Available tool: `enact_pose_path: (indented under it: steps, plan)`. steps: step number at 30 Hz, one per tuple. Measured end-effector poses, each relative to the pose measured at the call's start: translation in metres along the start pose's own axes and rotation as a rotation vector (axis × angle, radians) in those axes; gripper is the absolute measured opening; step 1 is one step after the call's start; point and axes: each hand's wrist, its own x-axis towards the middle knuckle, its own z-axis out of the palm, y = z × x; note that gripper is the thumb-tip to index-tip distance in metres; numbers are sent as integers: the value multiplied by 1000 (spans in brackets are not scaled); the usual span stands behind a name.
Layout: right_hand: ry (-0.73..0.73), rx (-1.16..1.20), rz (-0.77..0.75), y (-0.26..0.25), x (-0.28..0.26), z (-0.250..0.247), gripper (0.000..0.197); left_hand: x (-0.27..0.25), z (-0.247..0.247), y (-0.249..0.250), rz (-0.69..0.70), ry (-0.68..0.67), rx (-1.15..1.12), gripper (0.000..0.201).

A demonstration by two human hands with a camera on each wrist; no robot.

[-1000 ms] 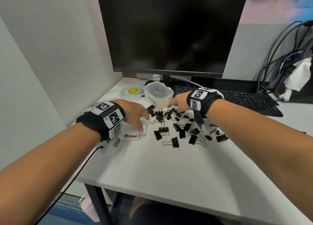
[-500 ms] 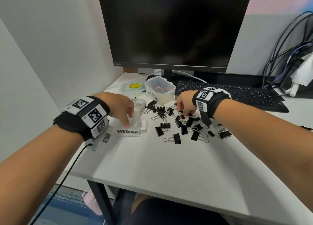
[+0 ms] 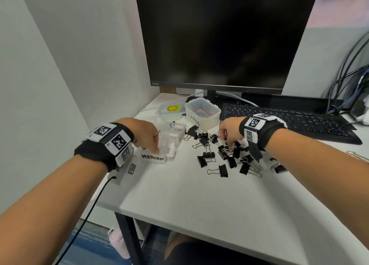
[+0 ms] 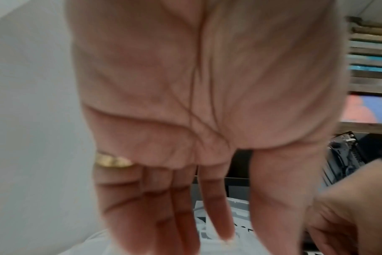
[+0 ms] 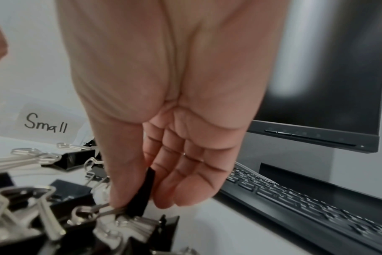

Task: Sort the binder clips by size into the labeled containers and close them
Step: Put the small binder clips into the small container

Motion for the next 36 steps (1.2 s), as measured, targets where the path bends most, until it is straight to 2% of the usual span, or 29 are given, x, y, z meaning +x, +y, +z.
enact_pose_path:
  steps: [2, 5, 6, 9, 11, 21, 24, 29, 36]
  plan:
    - [7, -7, 3, -1, 1, 1, 34, -2, -3, 1, 7, 113, -12, 15]
    - [9, -1, 4, 0, 0, 1, 30, 4, -2, 13, 91, 320, -46, 9]
    - [9, 6, 7, 1, 0, 2, 28, 8, 0, 19, 114, 344, -50, 15]
    - [3, 31, 6, 6, -2, 4, 29, 15, 7, 33, 114, 260, 51, 36]
    - [-9, 65, 6, 9, -1, 6, 28, 14, 9, 37, 108, 189, 110, 43]
    - [-37, 110, 14, 8, -2, 6, 23, -9, 27, 11, 138, 58, 111, 50]
    - [-37, 99, 27, 7, -3, 6, 25, -8, 30, 4, 141, 96, 50, 44]
    - [-20, 133, 48, 8, -1, 7, 21, -2, 29, 2, 167, 192, 0, 23]
    - [-14, 173, 6, 10, 0, 8, 20, -2, 26, 3, 235, 280, -85, 6]
